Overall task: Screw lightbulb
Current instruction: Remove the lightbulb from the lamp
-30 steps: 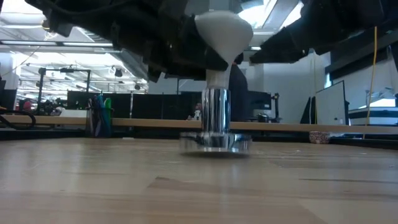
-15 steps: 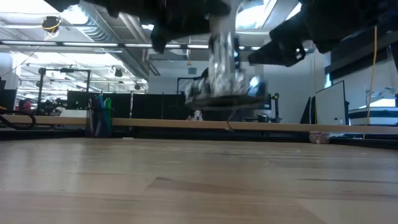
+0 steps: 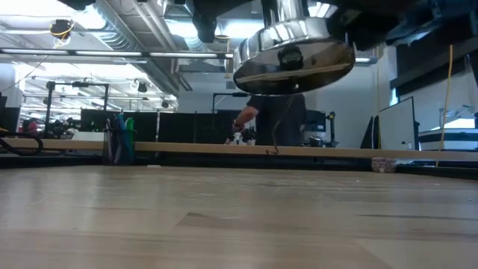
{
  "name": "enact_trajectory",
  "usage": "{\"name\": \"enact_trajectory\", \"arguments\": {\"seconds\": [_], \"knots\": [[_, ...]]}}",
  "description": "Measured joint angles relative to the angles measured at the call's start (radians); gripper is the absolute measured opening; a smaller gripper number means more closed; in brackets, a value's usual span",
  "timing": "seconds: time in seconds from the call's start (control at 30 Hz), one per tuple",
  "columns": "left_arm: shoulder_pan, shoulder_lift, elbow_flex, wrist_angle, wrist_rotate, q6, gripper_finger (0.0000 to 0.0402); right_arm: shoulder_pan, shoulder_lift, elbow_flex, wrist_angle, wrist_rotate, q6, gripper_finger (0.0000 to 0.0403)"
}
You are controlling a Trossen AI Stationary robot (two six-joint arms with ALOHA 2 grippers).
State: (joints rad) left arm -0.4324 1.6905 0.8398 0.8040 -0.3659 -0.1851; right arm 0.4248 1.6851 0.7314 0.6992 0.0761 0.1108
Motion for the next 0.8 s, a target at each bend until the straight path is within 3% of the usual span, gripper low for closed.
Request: {"name": "enact_trajectory", "arguments": {"seconds": [0.13,0.3,0.53,0.73,0.8], "knots": [[-0.004,0.000,0.000,-0.003,0.003,0.001,0.0129,-0.001,-0.001,0.025,-0.019,-0.004,-0.012,0.0282],[-0.009,0.000,0.000,-0.005,-0.017,0.008,0.0129,0.000,-0.006,0.025,-0.074,0.081,-0.010,0.0178],[-0.027,0.000,0.000,-0.018,-0.213,-0.001,0.0129,0.000,-0.021,0.038,-0.158,0.290,-0.012,0.0174],[-0.021,0.006,0.003,-0.037,-0.346,-0.056,0.0129,0.004,-0.026,0.171,-0.518,0.595,0.108,0.0174],[-0.018,0.018,0.016,-0.053,-0.384,-0.075,0.0129,0.003,-0.026,0.208,-0.631,0.651,0.148,0.0174]]}}
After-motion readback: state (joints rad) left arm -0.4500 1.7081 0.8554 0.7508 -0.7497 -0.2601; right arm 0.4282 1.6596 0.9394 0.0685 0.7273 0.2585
